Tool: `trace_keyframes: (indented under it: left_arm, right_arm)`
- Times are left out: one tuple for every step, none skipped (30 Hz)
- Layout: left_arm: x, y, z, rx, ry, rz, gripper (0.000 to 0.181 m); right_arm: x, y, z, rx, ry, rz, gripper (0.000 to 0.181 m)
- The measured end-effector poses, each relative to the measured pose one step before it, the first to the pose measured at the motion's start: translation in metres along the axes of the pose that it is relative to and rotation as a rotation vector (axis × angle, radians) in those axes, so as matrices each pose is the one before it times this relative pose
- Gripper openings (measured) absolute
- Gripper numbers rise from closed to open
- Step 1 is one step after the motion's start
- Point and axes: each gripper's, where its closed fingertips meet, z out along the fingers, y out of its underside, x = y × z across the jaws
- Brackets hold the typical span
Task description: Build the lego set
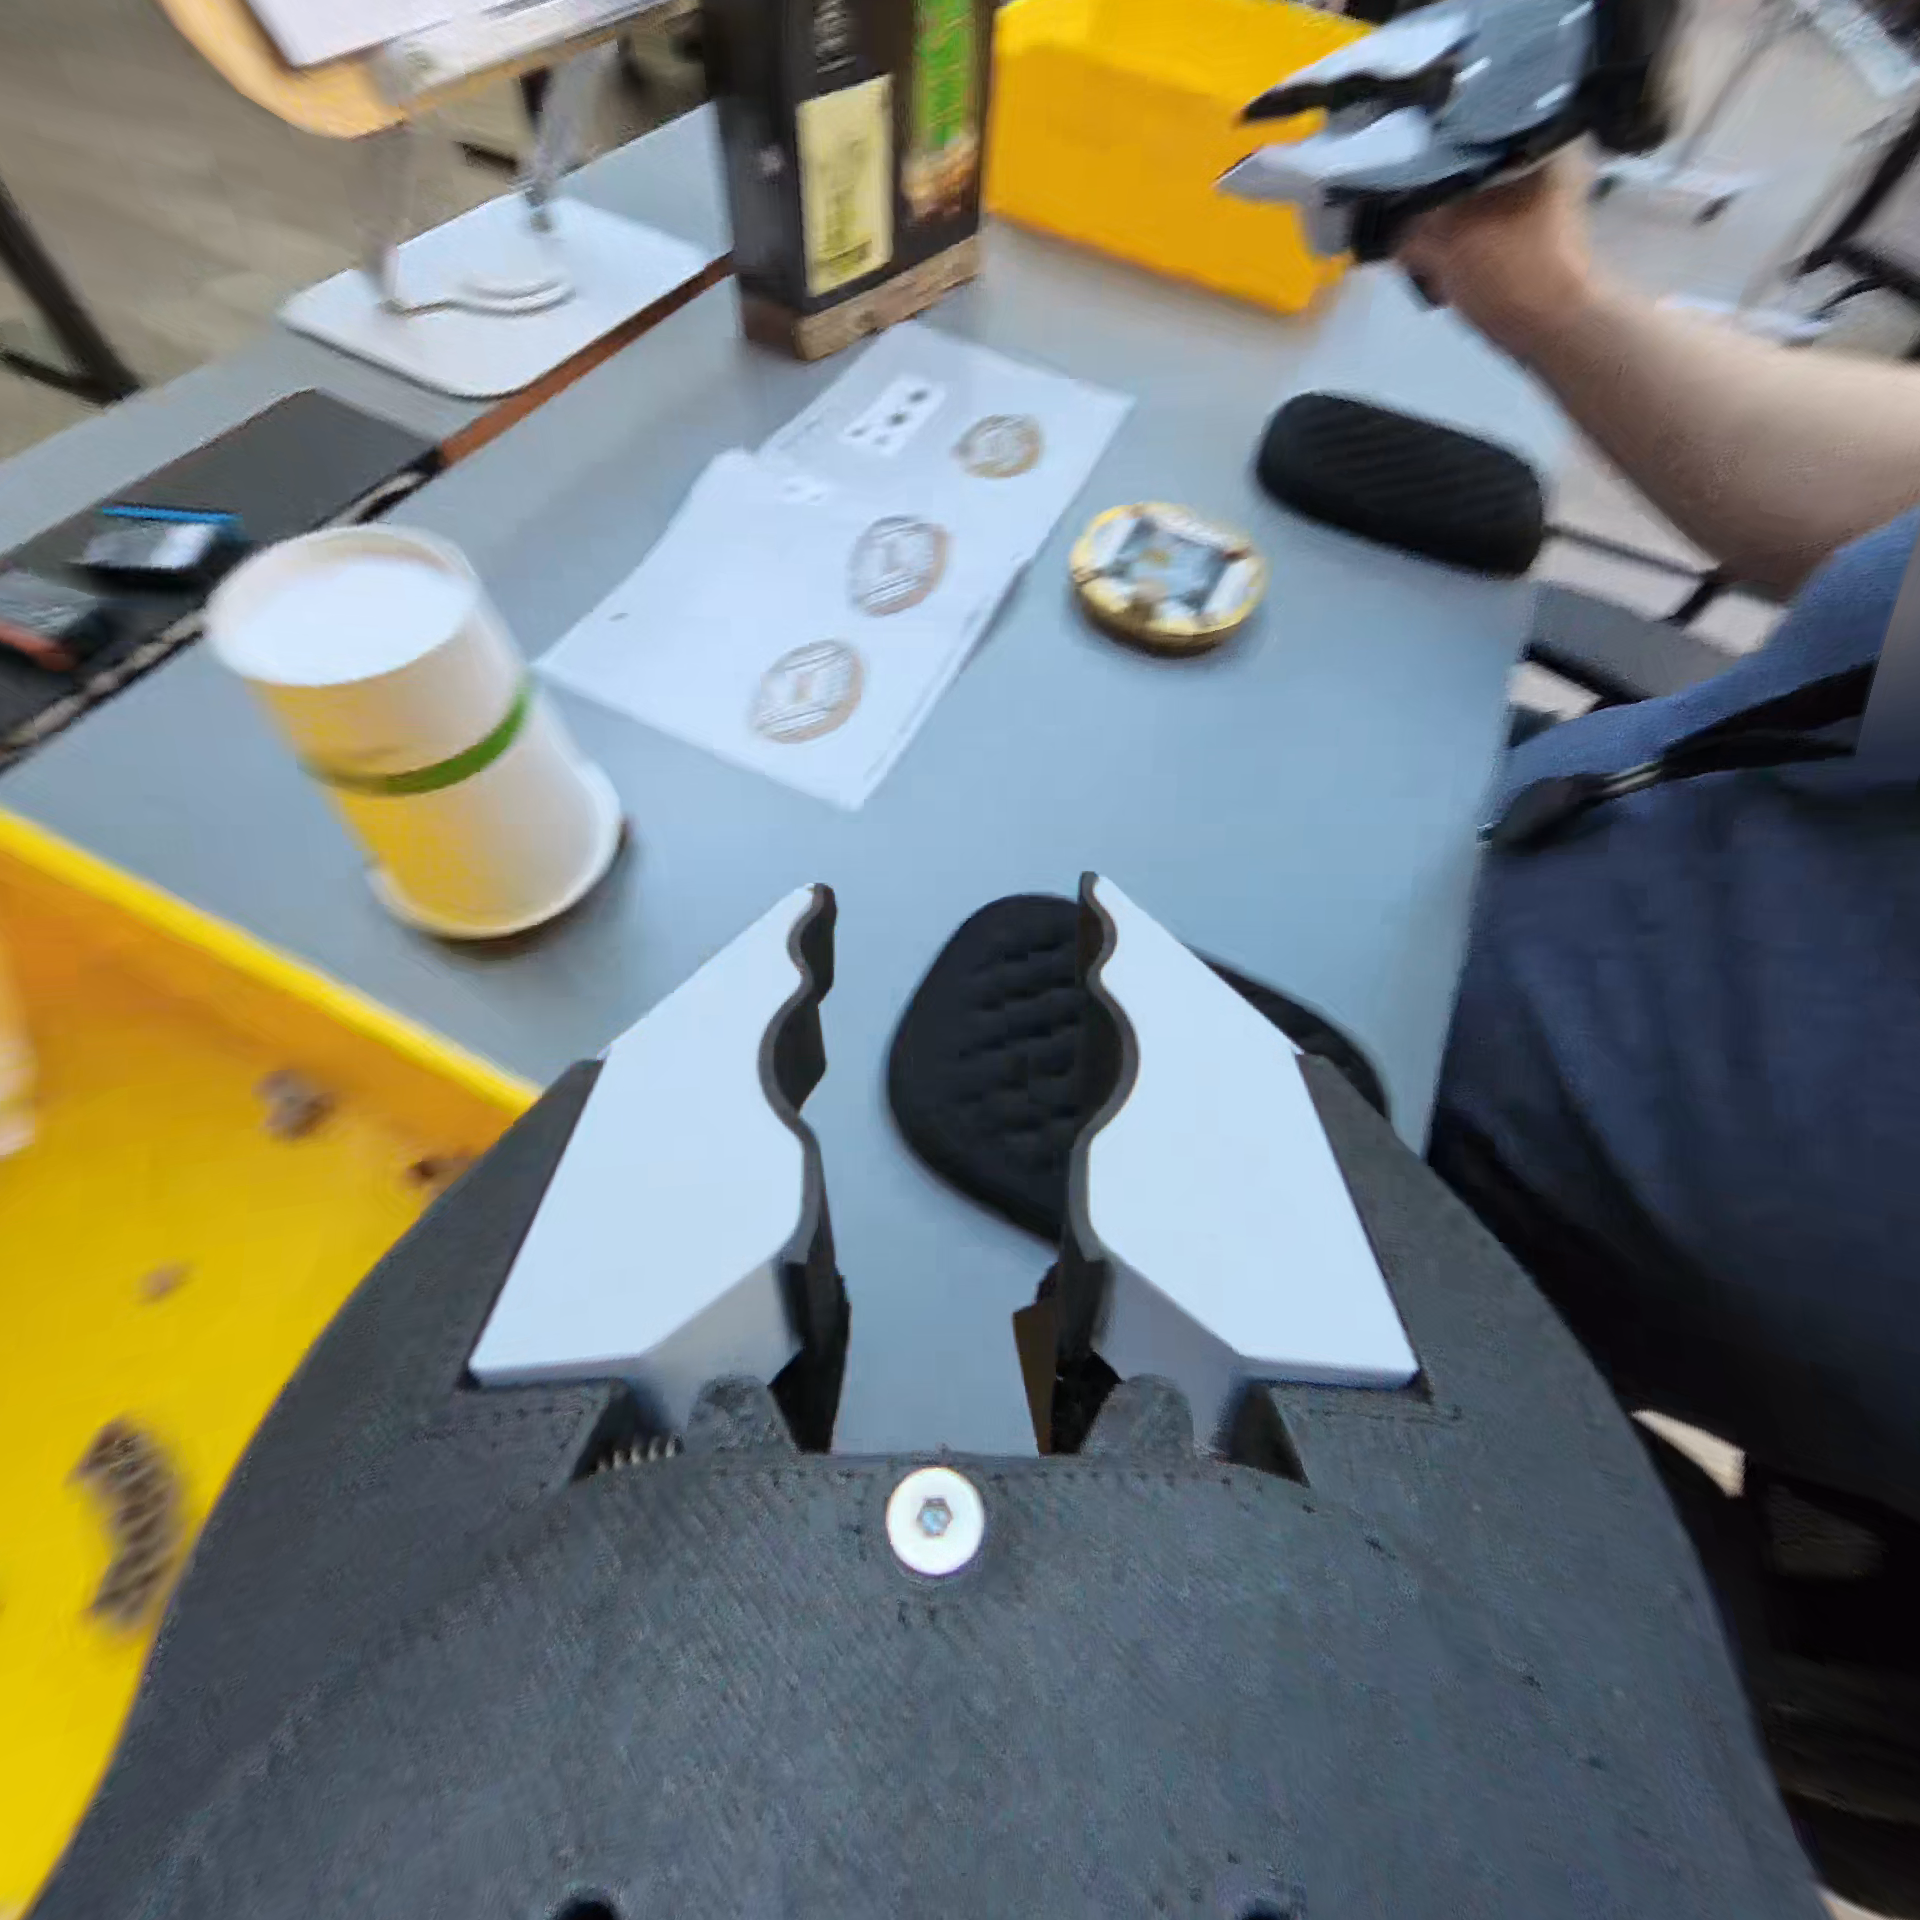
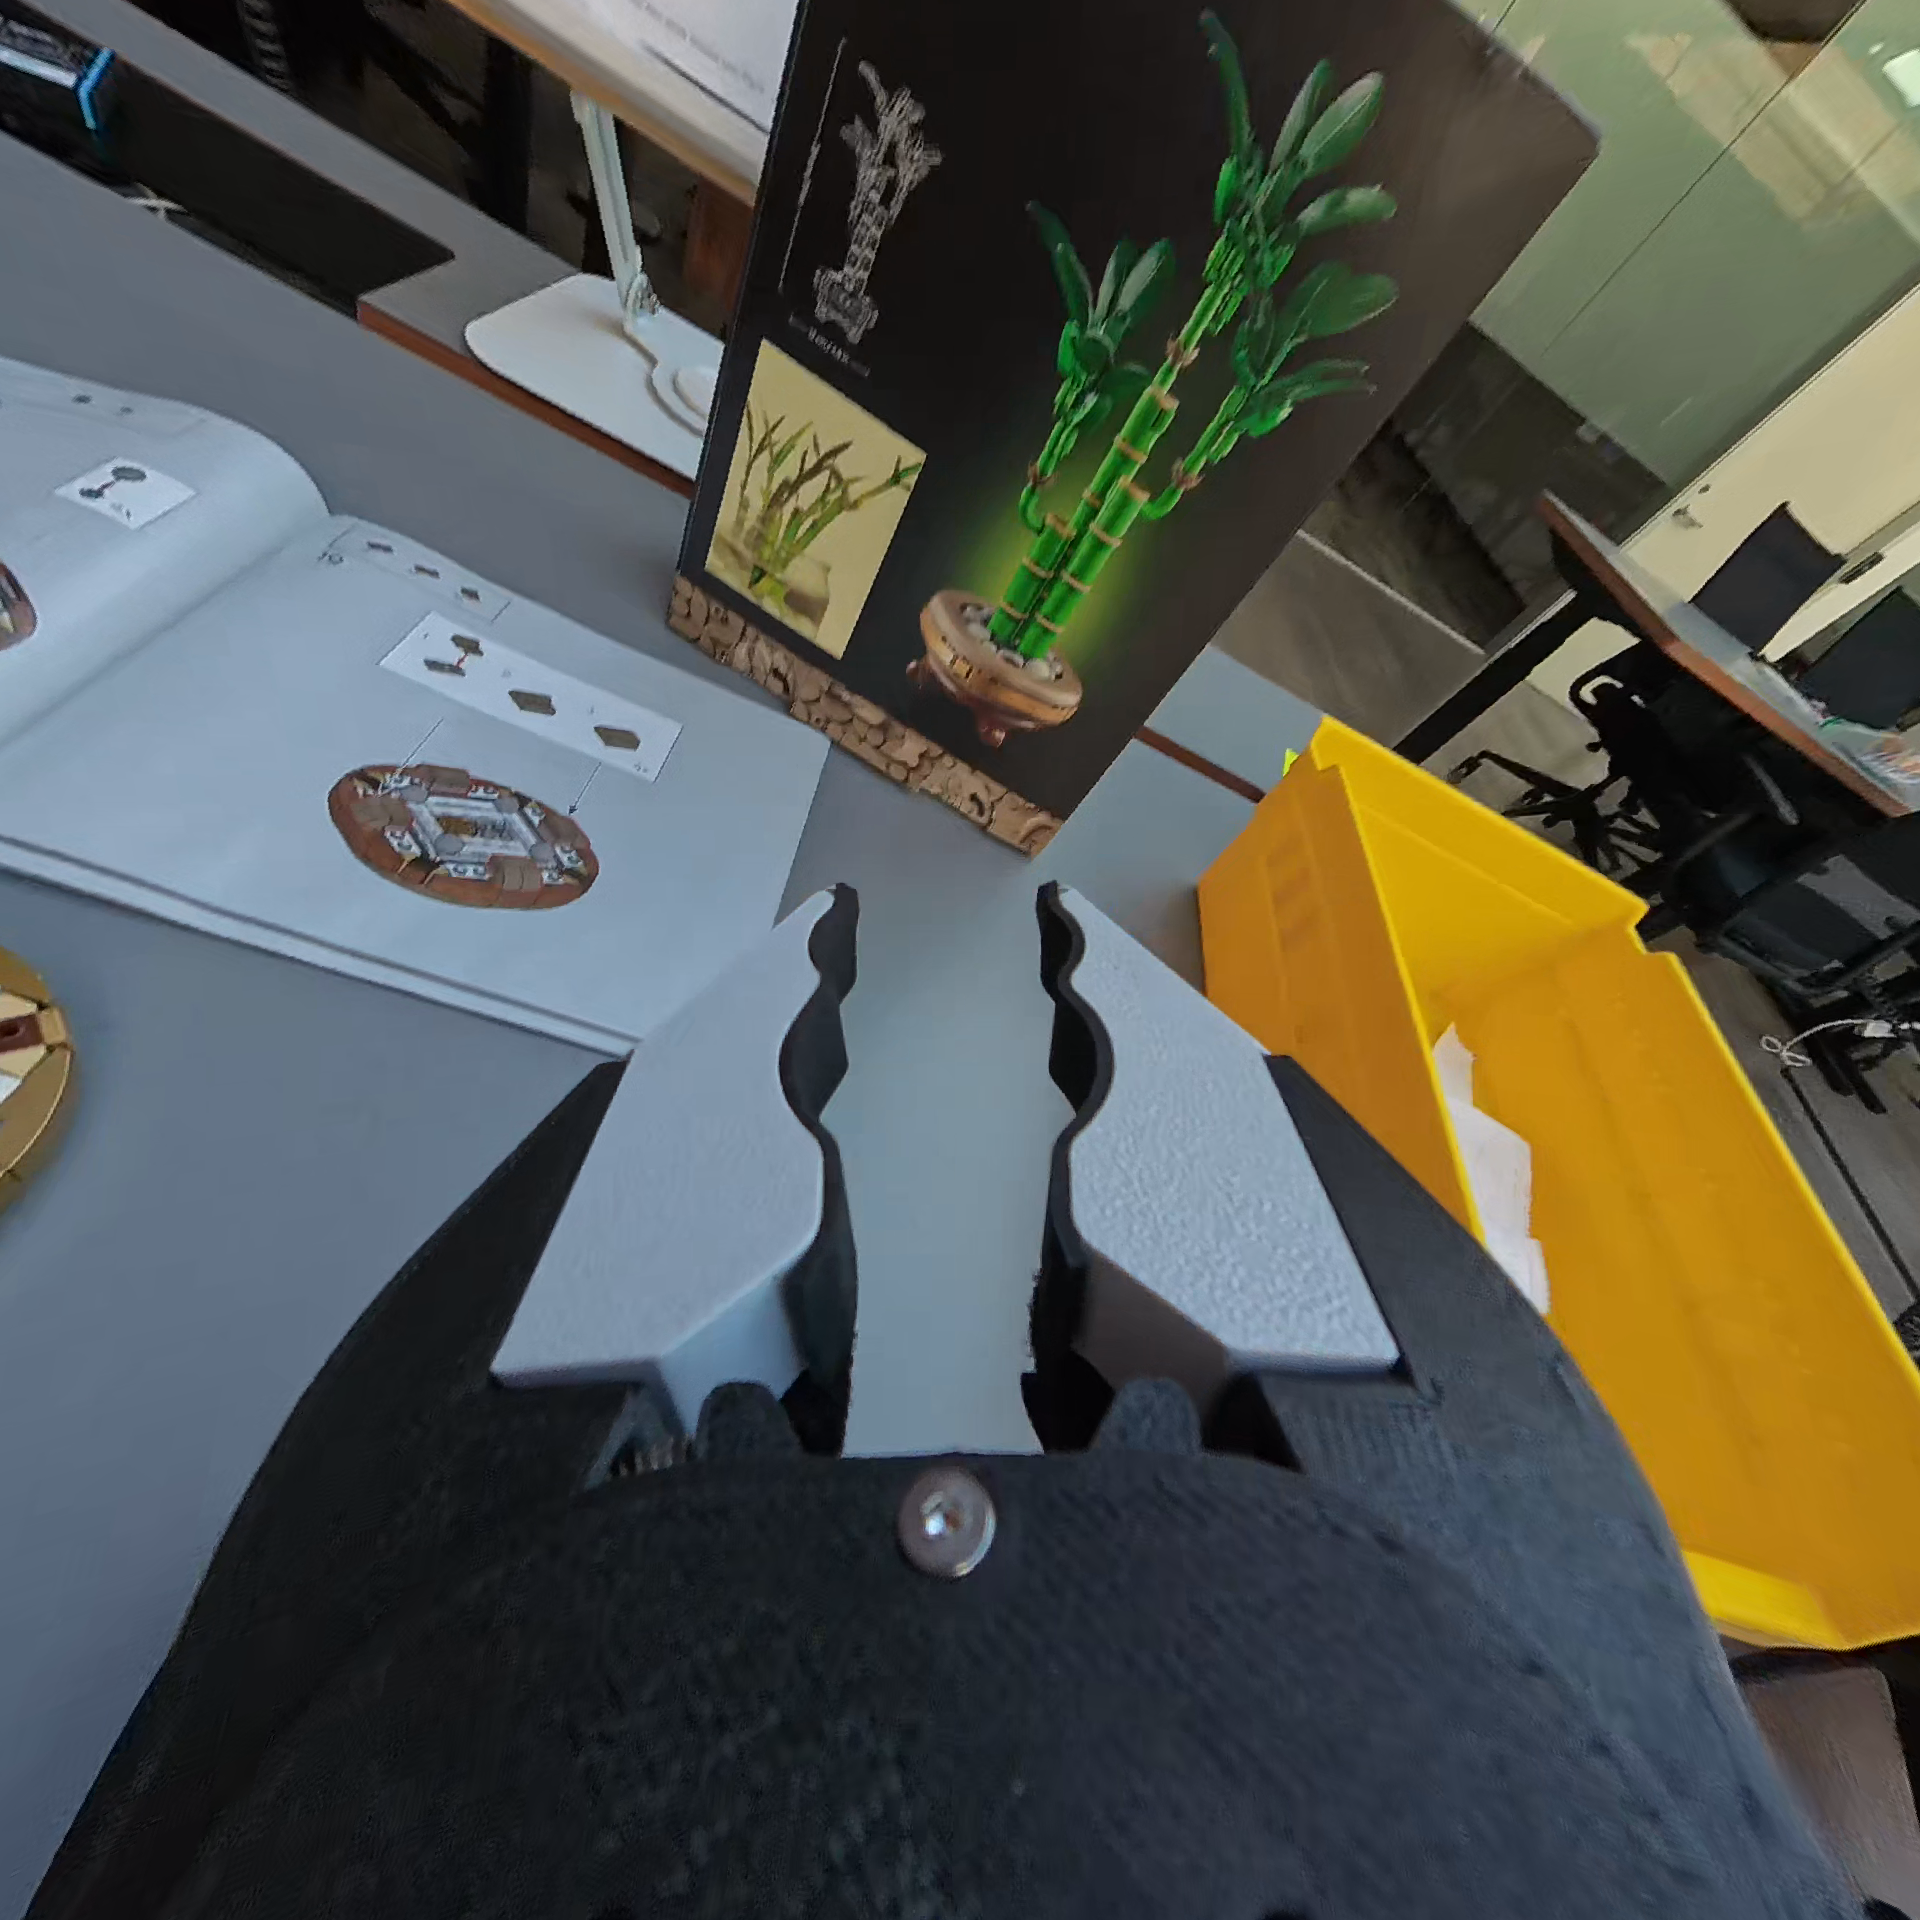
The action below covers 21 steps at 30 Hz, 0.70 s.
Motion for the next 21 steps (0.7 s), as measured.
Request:
trace_keyframes:
  left_arm:
    - [0.02243, -0.00473, 0.01405, 0.0298, 0.0695, -0.0216, 0.047]
    - [0.01751, -0.00143, 0.01646, 0.0160, 0.0474, -0.0226, 0.050]
    - [0.01431, 0.00083, 0.01790, 0.0064, 0.0359, -0.0227, 0.054]
    - [0.01114, 0.00231, 0.01837, 0.0027, 0.0240, -0.0205, 0.056]
    - [0.00700, 0.00392, 0.01835, -0.0079, 0.0062, -0.0187, 0.058]
    - [0.00291, 0.00366, 0.01792, -0.0083, -0.0127, -0.0182, 0.062]
    - [0.00023, 0.00325, 0.01701, -0.0095, -0.0259, -0.0167, 0.066]
    - [0.00094, 0.00143, 0.01608, -0.0013, -0.0200, -0.0190, 0.070]
    - [0.00164, 0.00023, 0.01475, 0.0032, -0.0137, -0.0214, 0.073]
    - [0.00134, -0.00012, 0.01311, -0.0008, -0.0156, -0.0196, 0.075]
    - [0.00221, -0.00151, 0.01137, 0.0054, -0.0119, -0.0171, 0.078]
    - [0.00315, -0.00232, 0.00949, 0.0107, -0.0046, -0.0137, 0.078]
    - [-0.00018, -0.00194, 0.00785, 0.0088, -0.0196, -0.0116, 0.079]
    - [-0.00318, -0.00062, 0.00639, 0.0022, -0.0359, -0.0043, 0.081]
    - [-0.00330, 0.00062, 0.00539, -0.0064, -0.0365, 0.0040, 0.083]
    - [-0.00463, 0.00111, 0.00461, -0.0075, -0.0429, 0.0072, 0.086]
    - [-0.00496, 0.00210, 0.00415, -0.0109, -0.0451, 0.0062, 0.092]
    - [-0.00366, 0.00322, 0.00393, -0.0173, -0.0376, 0.0054, 0.097]
    - [-0.00295, 0.00343, 0.00363, -0.0158, -0.0348, -0.0007, 0.101]
    - [-0.00197, 0.00316, 0.00341, -0.0094, -0.0303, -0.0031, 0.105]
    - [-0.00154, 0.00326, 0.00321, -0.0068, -0.0286, -0.0031, 0.109]
  right_arm:
    - [-0.00349, 0.00683, -0.00103, -0.0188, -0.0109, 0.0044, 0.035]
    - [-0.00147, 0.00668, -0.00116, -0.0204, -0.0005, 0.0043, 0.035]
    - [-0.00113, 0.00598, -0.00141, -0.0184, -0.0027, 0.0048, 0.036]
    - [-0.00159, 0.00484, -0.00129, -0.0116, -0.0087, 0.0089, 0.037]
    - [-0.00066, 0.00531, -0.00088, -0.0145, -0.0076, 0.0175, 0.038]
    - [-0.00073, 0.00596, -0.00011, -0.0202, -0.0132, 0.0209, 0.041]
    - [-0.00044, 0.00599, 0.00061, -0.0209, -0.0158, 0.0211, 0.044]
    - [0.00095, 0.00603, 0.00119, -0.0202, -0.0104, 0.0216, 0.047]
    - [0.00161, 0.00599, 0.00136, -0.0199, -0.0095, 0.0180, 0.049]
    - [0.00162, 0.00569, 0.00170, -0.0177, -0.0104, 0.0119, 0.050]
    - [0.00225, 0.00577, 0.00168, -0.0175, -0.0074, 0.0120, 0.053]
    - [0.00200, 0.00566, 0.00158, -0.0169, -0.0075, 0.0155, 0.056]
    - [0.00061, 0.00522, 0.00186, -0.0134, -0.0161, 0.0169, 0.059]
    - [-0.00010, 0.00451, 0.00171, -0.0089, -0.0186, 0.0167, 0.062]
    - [-0.00045, 0.00380, 0.00170, -0.0028, -0.0186, 0.0139, 0.064]
    - [-0.00112, 0.00328, 0.00174, -0.0020, -0.0191, 0.0121, 0.066]
    - [-0.00177, 0.00334, 0.00188, -0.0040, -0.0199, 0.0070, 0.069]
    - [-0.00175, 0.00315, 0.00186, -0.0060, -0.0160, -0.0018, 0.071]
    - [-0.00182, 0.00264, 0.00181, -0.0032, -0.0137, -0.0080, 0.074]
    - [-0.00246, 0.00245, 0.00167, -0.0049, -0.0159, -0.0072, 0.077]
    - [-0.00294, 0.00245, 0.00128, -0.0076, -0.0181, -0.0049, 0.080]
